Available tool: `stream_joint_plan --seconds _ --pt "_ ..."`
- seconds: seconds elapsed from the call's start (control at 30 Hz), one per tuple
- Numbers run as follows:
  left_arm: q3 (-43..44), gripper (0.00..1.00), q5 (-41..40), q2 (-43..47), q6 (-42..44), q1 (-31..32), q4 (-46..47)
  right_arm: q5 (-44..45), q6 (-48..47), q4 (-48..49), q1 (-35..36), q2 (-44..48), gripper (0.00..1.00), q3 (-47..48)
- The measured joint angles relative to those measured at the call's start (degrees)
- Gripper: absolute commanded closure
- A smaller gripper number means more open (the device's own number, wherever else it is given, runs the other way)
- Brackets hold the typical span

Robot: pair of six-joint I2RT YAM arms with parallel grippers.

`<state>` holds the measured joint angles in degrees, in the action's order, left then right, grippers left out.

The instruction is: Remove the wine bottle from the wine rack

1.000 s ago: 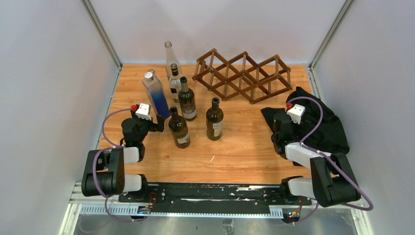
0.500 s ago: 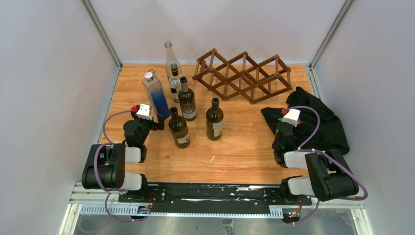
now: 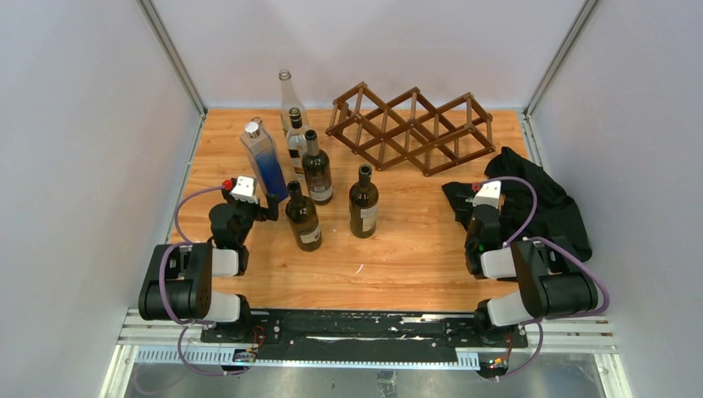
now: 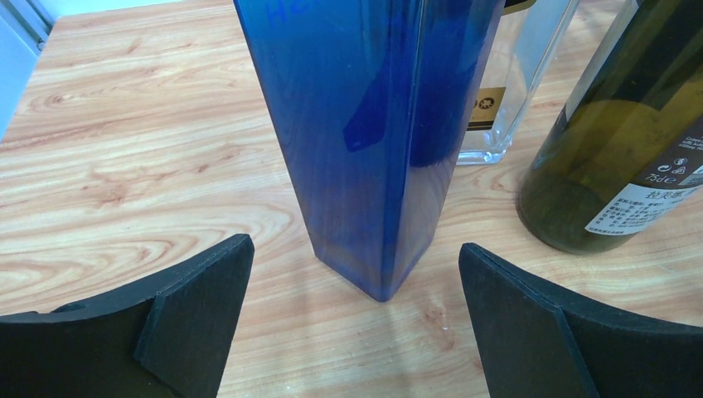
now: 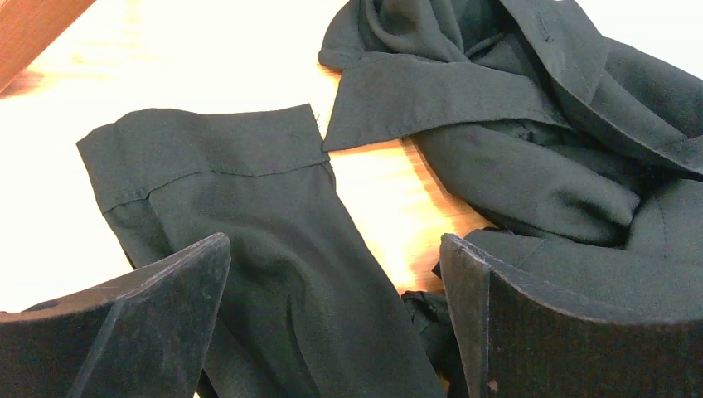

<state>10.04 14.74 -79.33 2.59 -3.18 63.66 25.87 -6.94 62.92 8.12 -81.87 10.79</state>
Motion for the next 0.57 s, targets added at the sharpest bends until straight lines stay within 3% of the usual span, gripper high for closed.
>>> stream_joint_plan --seconds 0.57 --pt "0.0 0.00 0.0 0.0 0.0 0.0 0.0 -1.9 0.2 0.0 -0.5 0.0 0.00 0.1"
